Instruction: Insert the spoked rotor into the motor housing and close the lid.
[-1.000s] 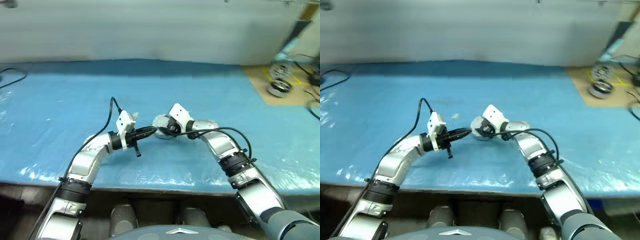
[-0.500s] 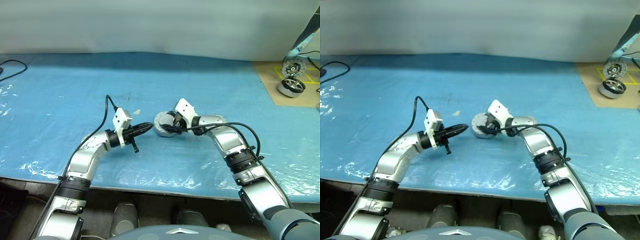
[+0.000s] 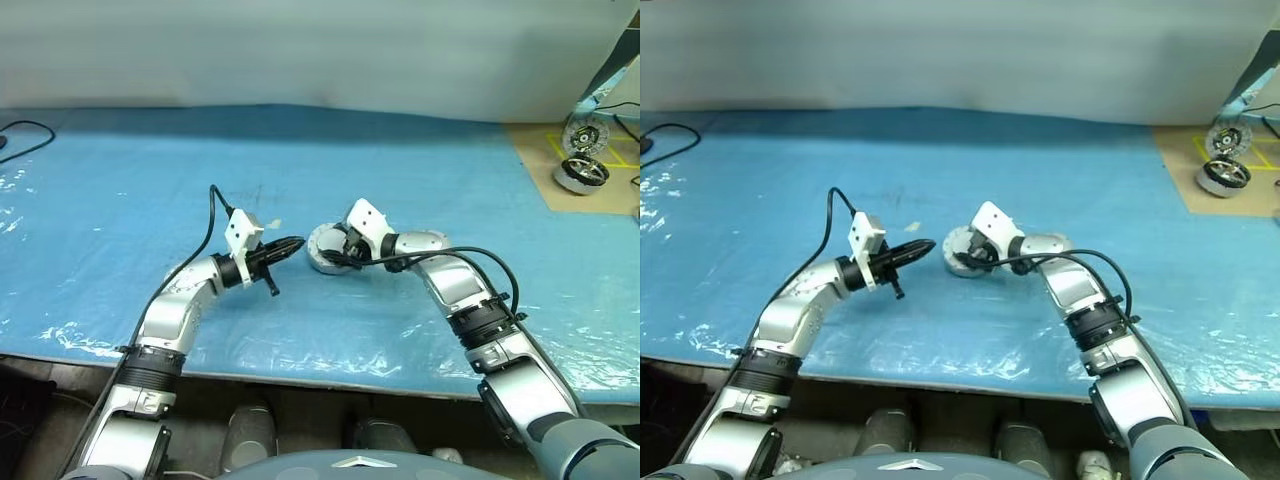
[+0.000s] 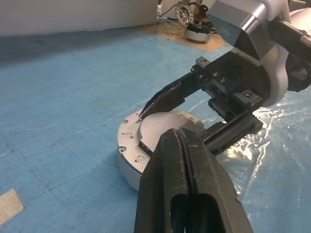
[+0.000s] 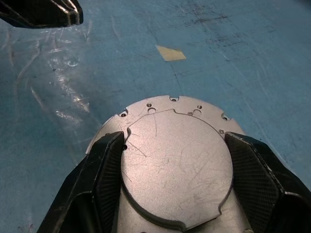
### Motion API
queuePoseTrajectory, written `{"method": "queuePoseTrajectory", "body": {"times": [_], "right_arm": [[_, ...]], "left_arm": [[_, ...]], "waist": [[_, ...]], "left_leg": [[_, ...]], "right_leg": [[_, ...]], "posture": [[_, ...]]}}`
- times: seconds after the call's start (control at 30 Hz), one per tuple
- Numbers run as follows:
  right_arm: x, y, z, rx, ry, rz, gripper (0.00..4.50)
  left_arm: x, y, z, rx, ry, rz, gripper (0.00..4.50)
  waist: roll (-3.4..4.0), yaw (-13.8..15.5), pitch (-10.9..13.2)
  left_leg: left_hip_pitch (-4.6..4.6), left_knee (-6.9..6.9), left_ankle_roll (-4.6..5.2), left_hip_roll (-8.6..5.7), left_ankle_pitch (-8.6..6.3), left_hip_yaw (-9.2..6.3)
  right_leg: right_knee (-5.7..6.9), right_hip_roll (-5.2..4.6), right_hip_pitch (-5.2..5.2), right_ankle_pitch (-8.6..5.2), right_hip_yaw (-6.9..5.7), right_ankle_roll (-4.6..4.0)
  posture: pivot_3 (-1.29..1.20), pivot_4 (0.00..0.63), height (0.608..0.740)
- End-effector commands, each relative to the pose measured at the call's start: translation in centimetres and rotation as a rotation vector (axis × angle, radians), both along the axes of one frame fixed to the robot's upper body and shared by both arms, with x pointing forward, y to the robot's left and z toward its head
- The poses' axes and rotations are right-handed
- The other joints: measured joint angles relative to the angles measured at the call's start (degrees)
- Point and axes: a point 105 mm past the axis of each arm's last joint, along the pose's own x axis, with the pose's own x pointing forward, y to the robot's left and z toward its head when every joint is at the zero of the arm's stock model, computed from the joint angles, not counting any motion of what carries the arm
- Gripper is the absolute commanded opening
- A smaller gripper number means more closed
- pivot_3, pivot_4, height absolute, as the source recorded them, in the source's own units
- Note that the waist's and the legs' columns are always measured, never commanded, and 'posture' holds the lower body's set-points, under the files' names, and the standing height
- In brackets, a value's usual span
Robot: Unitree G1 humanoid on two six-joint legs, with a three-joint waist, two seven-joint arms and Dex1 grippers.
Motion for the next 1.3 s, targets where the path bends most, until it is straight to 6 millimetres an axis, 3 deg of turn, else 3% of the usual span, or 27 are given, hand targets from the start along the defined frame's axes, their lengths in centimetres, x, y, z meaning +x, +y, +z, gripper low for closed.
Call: {"method": "queuePoseTrajectory", "body": {"times": [0.03,0.2,0.27,0.4,0.53,0.67,0.8,0.9,1.0,1.17,1.3], "right_arm": [[-3.4,-3.3,-7.6,-0.194,0.297,-0.037,2.95],[-7.2,-3.1,-7.5,-0.167,0.388,0.142,2.95],[-7.4,-3.7,-7.8,-0.184,0.398,0.163,2.95],[-6.8,-3.8,-7.7,-0.19,0.367,0.165,2.95],[-3.5,-3.7,-7.2,-0.131,0.293,0.032,2.95],[-3.4,-4.0,-7.0,-0.129,0.272,0.088,2.95],[-2.7,-2.6,-3.6,0.095,0.266,0.096,2.95],[-2.9,-1.7,-1.3,0.146,0.237,0.147,2.95],[-3.1,-1.2,-0.3,0.133,0.217,0.178,2.95],[-3.2,-1.1,0.1,0.089,0.207,0.202,2.95],[-3.2,-1.4,-1.5,0.007,0.219,0.181,2.95]], "left_arm": [[0.8,-0.2,0.7,0.009,-0.051,0.025,0.0],[1.2,-1.3,1.1,-0.003,-0.069,0.004,0.0],[1.2,-1.6,1.2,-0.007,-0.07,-0.006,0.0],[1.0,-2.2,1.1,-0.009,-0.066,-0.036,0.0],[0.3,-2.6,1.0,-0.014,-0.053,-0.075,0.0],[-0.4,-2.7,0.5,0.003,-0.039,-0.114,0.0],[-0.4,-2.5,0.3,0.01,-0.038,-0.11,0.0],[-0.3,-2.4,0.4,0.005,-0.037,-0.104,0.0],[-0.3,-2.5,0.4,0.004,-0.036,-0.106,0.0],[-0.2,-2.5,0.5,-0.008,-0.034,-0.1,0.0],[-0.3,-2.5,0.4,-0.006,-0.033,-0.095,0.0]], "waist": [[0.07,0.2,0.0],[0.0,0.8,0.0],[-0.04,0.6,0.0],[-0.05,-0.1,0.0],[-0.21,-1.1,0.0],[-0.06,-1.8,0.2],[0.18,-1.5,0.7],[0.16,-1.5,0.8],[0.13,-1.8,0.9],[0.19,-1.9,0.9],[0.21,-1.8,1.0]], "left_leg": [[0.06,0.0,0.01,-0.01,0.0,0.0],[-0.03,-0.03,0.24,-0.04,-0.14,0.0],[-0.06,-0.02,0.28,-0.04,-0.16,0.0],[-0.2,-0.02,0.25,-0.06,-0.18,0.0],[-0.11,-0.06,0.22,-0.03,-0.2,-0.01],[0.13,-0.06,0.09,0.07,-0.13,-0.04],[0.35,-0.12,0.42,0.17,0.01,0.17],[-0.14,-0.1,0.79,0.2,0.29,0.26],[-0.99,0.15,0.88,0.18,0.51,0.22],[-1.88,0.48,0.71,0.15,0.43,0.09],[-1.87,0.46,0.48,0.19,0.34,0.05]], "right_leg": [[-0.02,-0.04,0.06,-0.01,0.0,0.01],[-0.21,-0.2,0.09,-0.01,0.0,0.02],[-0.25,-0.2,0.1,-0.01,0.0,0.02],[-0.3,-0.18,0.1,-0.01,-0.1,0.03],[-0.29,-0.18,0.12,-0.01,-0.18,0.03],[-0.16,-0.25,0.18,-0.07,-0.16,-0.12],[-0.14,-0.41,0.15,-0.28,-0.15,-0.05],[-0.13,-0.42,-0.18,0.03,-0.17,-0.58],[0.05,-0.39,-0.93,0.32,-0.29,-0.28],[0.08,-0.01,-1.37,0.35,-0.56,-0.24],[0.08,0.05,-1.36,0.35,-0.63,-0.24]], "posture": [[0.0,0.15,0.74],[0.0,0.15,0.74],[0.0,0.15,0.74],[0.0,0.15,0.74],[0.0,0.15,0.74],[0.0,0.15,0.74],[0.0,0.15,0.74],[0.0,0.15,0.74],[0.0,0.15,0.74],[0.0,0.15,0.74],[0.0,0.15,0.74]]}}
